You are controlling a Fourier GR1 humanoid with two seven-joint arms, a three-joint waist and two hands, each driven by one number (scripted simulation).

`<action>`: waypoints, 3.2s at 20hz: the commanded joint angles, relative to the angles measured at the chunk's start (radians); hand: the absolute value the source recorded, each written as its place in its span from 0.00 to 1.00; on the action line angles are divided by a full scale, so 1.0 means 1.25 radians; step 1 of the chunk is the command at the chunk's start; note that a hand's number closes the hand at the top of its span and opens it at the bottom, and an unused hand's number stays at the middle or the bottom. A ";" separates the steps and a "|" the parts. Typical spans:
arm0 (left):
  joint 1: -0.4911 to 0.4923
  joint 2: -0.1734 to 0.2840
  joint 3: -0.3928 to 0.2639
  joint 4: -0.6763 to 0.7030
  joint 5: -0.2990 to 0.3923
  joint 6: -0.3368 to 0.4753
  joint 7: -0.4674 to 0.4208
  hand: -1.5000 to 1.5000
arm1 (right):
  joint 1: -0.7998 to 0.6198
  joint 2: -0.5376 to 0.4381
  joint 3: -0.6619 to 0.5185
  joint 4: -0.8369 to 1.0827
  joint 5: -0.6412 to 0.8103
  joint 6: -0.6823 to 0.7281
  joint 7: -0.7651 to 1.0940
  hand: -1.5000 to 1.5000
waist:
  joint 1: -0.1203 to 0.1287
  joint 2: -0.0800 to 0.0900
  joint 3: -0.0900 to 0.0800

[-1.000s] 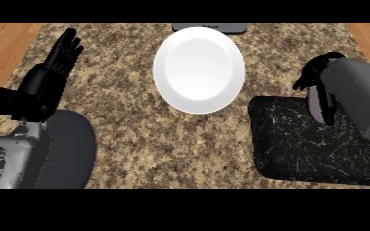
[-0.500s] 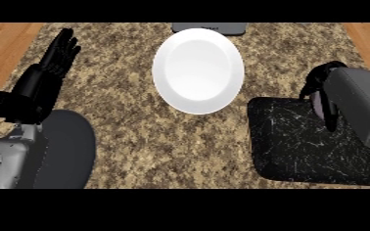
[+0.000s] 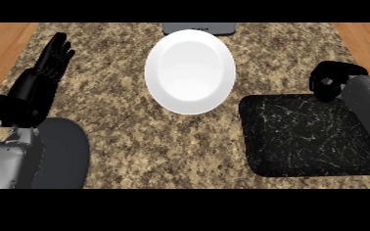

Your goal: Pick the eggplant from the tray and place it in the plate

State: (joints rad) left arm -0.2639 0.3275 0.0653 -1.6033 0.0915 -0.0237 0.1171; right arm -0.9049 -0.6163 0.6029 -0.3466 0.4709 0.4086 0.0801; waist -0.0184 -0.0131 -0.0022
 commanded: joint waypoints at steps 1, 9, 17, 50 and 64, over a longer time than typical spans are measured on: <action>0.024 0.011 0.024 -0.002 0.011 -0.001 -0.003 0.50 | 0.056 -0.067 -0.059 -0.035 -0.007 -0.310 -0.026 1.00 | -0.033 -0.005 0.006; 0.002 0.011 0.026 0.015 0.018 -0.018 -0.005 0.50 | 0.196 -0.111 -0.136 -0.140 -0.017 -0.667 -0.162 1.00 | -0.009 0.006 0.002; 0.040 -0.003 0.020 -0.002 -0.009 -0.001 -0.024 0.50 | 0.290 -0.096 -0.206 -0.472 -0.148 -0.635 -0.287 1.00 | -0.021 -0.002 0.000; -0.033 -0.039 0.008 -0.021 -0.030 -0.035 0.021 0.50 | -0.069 0.429 -0.174 -0.335 0.097 -0.601 0.078 1.00 | 0.040 0.018 0.002; -0.081 -0.054 -0.003 0.035 -0.033 -0.057 0.007 0.50 | -0.182 0.493 -0.281 -0.045 -0.084 -0.626 -0.095 0.00 | 0.072 0.029 0.002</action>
State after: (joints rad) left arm -0.3364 0.2558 0.0581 -1.5750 0.0387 -0.0791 0.1154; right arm -1.1169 -0.0087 0.2774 -0.4512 0.4446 -0.3817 0.0481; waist 0.0630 0.0203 0.0002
